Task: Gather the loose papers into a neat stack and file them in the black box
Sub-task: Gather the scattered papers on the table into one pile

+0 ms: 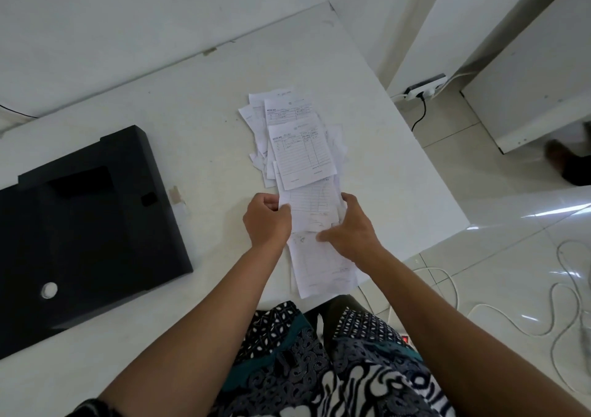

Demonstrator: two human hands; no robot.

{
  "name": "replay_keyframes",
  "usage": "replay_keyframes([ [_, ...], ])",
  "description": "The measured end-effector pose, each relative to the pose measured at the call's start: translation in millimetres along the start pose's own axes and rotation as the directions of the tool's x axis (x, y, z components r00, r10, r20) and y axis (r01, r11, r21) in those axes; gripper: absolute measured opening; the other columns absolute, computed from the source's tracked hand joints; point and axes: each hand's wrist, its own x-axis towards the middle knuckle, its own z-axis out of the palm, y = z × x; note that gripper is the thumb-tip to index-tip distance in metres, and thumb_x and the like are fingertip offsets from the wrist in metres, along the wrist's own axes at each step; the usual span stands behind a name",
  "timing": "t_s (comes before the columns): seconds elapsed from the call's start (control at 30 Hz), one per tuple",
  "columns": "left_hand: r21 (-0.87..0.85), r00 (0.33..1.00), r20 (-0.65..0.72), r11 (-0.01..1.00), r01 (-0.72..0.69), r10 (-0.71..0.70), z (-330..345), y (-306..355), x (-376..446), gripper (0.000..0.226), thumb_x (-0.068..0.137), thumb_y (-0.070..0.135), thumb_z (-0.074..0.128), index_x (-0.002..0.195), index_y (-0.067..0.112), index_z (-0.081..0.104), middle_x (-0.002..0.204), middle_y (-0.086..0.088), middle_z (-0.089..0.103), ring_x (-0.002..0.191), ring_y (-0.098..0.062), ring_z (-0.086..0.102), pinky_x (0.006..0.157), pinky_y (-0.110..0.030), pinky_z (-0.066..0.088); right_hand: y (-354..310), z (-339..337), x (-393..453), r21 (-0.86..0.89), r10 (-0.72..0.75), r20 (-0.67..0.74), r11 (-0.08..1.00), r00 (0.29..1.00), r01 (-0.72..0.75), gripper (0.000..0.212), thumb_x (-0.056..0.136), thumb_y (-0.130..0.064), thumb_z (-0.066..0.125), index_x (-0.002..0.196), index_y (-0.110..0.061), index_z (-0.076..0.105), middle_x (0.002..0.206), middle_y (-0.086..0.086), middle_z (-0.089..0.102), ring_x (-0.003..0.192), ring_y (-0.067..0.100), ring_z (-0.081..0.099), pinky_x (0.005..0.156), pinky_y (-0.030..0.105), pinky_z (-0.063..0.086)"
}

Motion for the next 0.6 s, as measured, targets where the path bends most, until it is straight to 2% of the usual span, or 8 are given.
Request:
replay_keyframes([
  [0.03,0.040,0.999,-0.005,0.998,-0.044,0.044,-1,1,0,0.024,0.088,0.014,0.073,0.108,0.014,0.062,0.096,0.003,0.063,0.085,-0.014,0.062,0.061,-0.014,0.041,2,-2,-1,-0.032,-0.015,0.026,0.999,1.000,0.016,0.086,0.081,-0.008,0.079,0.148,-0.028,0.028,0.116,-0.003,0.054,0.107,0.020,0.053,0.071,0.027,0.046],
  [0.1,0.265,0.962,-0.040,0.931,-0.249,0.269,-2,0,2,0.034,0.087,0.022,0.073,0.118,0.017,0.060,0.117,-0.003,0.059,0.102,-0.019,0.059,0.076,-0.022,0.047,5,-6,-2,-0.064,-0.029,0.049,0.997,0.998,0.032,0.086,0.083,-0.006,0.075,0.150,-0.032,0.028,0.117,-0.004,0.054,0.108,0.020,0.053,0.075,0.028,0.047],
  [0.17,0.458,0.843,0.056,0.736,-0.498,0.536,-1,2,12,0.047,0.092,0.030,0.068,0.136,0.020,0.056,0.142,-0.006,0.051,0.129,-0.025,0.049,0.100,-0.036,0.045,6,-8,1,-0.014,-0.031,0.034,0.999,0.999,0.031,0.080,0.083,-0.012,0.077,0.147,-0.034,0.033,0.123,-0.002,0.056,0.112,0.021,0.055,0.081,0.032,0.050],
  [0.2,0.486,0.786,0.163,0.645,-0.590,0.597,1,6,19,0.053,0.095,0.033,0.064,0.145,0.021,0.050,0.154,-0.005,0.042,0.141,-0.025,0.039,0.110,-0.040,0.037,7,-10,2,0.029,-0.026,0.016,0.999,1.000,0.026,0.074,0.083,-0.016,0.079,0.143,-0.032,0.039,0.125,-0.001,0.058,0.111,0.021,0.058,0.082,0.033,0.052],
  [0.3,0.489,0.688,0.440,0.489,-0.722,0.576,8,16,43,0.060,0.101,0.038,0.054,0.157,0.027,0.033,0.169,0.000,0.018,0.157,-0.023,0.010,0.124,-0.045,0.016,7,-13,0,0.115,0.012,0.030,0.993,0.999,-0.015,0.057,0.081,-0.023,0.084,0.129,-0.023,0.053,0.117,-0.002,0.065,0.104,0.020,0.064,0.084,0.036,0.057],
  [0.37,0.501,0.672,0.527,0.448,-0.740,0.520,11,14,55,0.059,0.102,0.041,0.050,0.157,0.029,0.032,0.170,0.001,0.014,0.158,-0.023,0.006,0.127,-0.048,0.014,11,-14,-2,0.072,0.038,0.075,0.996,0.996,-0.043,0.048,0.080,-0.021,0.084,0.121,-0.018,0.060,0.114,-0.001,0.067,0.104,0.022,0.066,0.087,0.038,0.058],
  [0.47,0.500,0.682,0.550,0.464,-0.731,0.482,13,6,59,0.057,0.104,0.043,0.046,0.157,0.029,0.032,0.171,0.002,0.010,0.158,-0.021,0.002,0.128,-0.043,0.009,14,-18,-3,0.063,0.104,0.083,0.992,0.991,-0.110,0.026,0.084,-0.017,0.079,0.108,-0.012,0.071,0.108,0.004,0.072,0.101,0.025,0.069,0.090,0.041,0.059],
  [0.6,0.491,0.718,0.513,0.524,-0.695,0.471,19,4,53,0.058,0.105,0.042,0.045,0.159,0.027,0.029,0.171,0.002,0.006,0.158,-0.021,-0.002,0.128,-0.040,0.004,7,-30,-3,0.022,0.119,0.022,0.993,0.993,-0.119,0.016,0.090,-0.016,0.071,0.105,-0.012,0.073,0.105,0.006,0.073,0.098,0.027,0.069,0.091,0.045,0.059],
])
